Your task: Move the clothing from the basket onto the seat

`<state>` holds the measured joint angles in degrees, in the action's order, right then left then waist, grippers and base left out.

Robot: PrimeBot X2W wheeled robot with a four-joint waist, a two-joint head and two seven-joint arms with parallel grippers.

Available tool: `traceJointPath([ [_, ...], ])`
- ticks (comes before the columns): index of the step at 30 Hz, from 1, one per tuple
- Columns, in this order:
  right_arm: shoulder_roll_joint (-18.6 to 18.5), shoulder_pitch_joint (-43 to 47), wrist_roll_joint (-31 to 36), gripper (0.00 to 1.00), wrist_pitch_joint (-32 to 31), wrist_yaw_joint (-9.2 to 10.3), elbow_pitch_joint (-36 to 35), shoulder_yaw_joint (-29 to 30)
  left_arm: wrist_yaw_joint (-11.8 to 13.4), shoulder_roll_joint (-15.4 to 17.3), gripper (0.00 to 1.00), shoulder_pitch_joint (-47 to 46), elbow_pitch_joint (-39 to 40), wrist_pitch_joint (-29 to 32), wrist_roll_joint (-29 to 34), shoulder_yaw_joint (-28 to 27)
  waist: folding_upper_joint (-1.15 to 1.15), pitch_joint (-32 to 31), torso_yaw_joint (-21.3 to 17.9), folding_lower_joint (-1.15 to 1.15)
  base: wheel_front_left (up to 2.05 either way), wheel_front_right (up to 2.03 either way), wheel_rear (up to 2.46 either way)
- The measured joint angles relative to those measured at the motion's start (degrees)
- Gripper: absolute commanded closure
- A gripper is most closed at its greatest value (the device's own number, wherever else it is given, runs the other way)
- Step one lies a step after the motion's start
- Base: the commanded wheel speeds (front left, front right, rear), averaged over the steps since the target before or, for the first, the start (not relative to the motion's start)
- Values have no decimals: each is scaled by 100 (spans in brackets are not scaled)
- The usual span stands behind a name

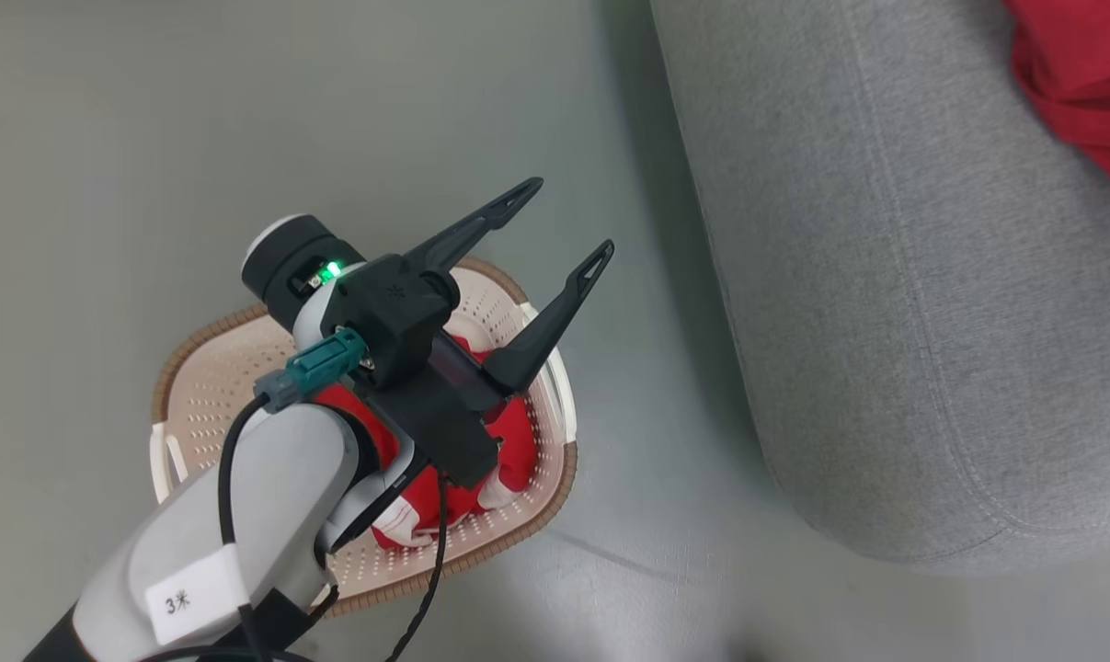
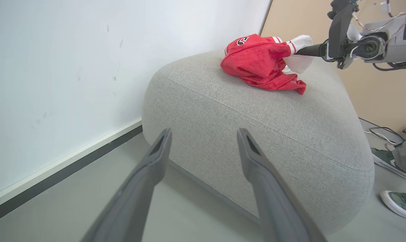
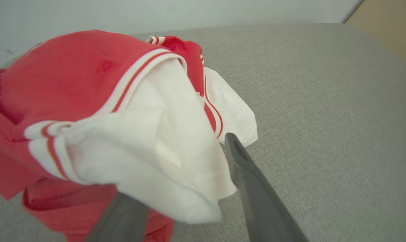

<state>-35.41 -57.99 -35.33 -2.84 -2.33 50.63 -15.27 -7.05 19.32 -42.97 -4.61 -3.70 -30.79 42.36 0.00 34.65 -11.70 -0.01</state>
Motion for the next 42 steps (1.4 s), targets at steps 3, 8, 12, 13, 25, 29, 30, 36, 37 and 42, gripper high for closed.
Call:
traceJointPath([
  [3,38,93,26,0,-133,-24,168,-114,0,-31,0,53,-138,-96,-41,15,0,-166,9,0,0,0,0],
  [8,82,227,270,0,-171,-132,222,-368,0,-62,0,229,-374,-270,-99,9,0,-485,23,0,0,0,0],
  [12,5,368,625,0,-167,-191,104,-683,0,-64,0,378,-523,-409,-146,-27,0,-775,30,0,0,0,0],
  [13,5,433,623,0,-164,-200,82,-688,0,-65,0,413,-558,-444,-154,-48,0,-849,31,0,0,0,0],
  [25,-98,1178,635,0,323,-274,-783,-719,116,-98,0,886,-886,-801,-415,-299,-1,-1780,87,-1,0,0,0],
  [29,-80,1546,517,0,569,-279,-1221,-665,203,-159,0,1085,-979,-857,-495,-341,-1,-2096,146,-1,0,0,0],
  [30,-75,1654,501,0,624,-279,-1341,-650,207,-172,0,1131,-996,-859,-506,-359,-1,-2174,166,-1,0,0,0],
  [36,-3,2359,294,0,975,-269,-2092,-542,379,-247,0,1493,-1066,-911,-603,-482,-1,-2629,343,-1,0,0,0],
  [37,3,2494,281,0,1039,-249,-2225,-510,422,-250,0,1567,-1070,-913,-633,-506,-1,-2700,385,-1,0,0,0],
  [42,87,3211,205,0,1301,-159,-2839,-499,622,-218,0,1915,-1057,-959,-799,-708,-1,-2981,654,-1,0,0,0],
])
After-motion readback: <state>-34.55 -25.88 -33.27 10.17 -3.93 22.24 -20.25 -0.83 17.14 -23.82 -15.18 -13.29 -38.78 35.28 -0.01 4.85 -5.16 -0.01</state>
